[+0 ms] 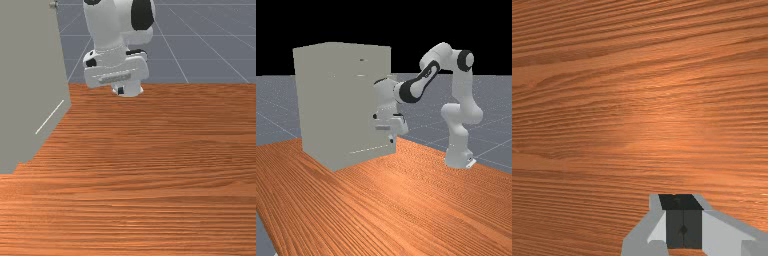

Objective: Open the cabinet door

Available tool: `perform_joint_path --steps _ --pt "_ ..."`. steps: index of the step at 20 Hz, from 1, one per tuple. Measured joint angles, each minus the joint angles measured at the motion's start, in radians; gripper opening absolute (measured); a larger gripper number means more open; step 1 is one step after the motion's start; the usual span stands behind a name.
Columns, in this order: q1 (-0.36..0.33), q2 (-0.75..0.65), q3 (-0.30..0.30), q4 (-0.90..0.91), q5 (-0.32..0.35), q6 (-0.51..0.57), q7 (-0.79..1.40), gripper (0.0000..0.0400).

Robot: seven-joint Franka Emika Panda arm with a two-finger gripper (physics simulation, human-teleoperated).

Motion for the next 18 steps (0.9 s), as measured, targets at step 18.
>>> perform_joint_path --steps 18 --pt "-0.198 -1.092 0.025 -0.637 -0.081 0.137 0.13 0.0"
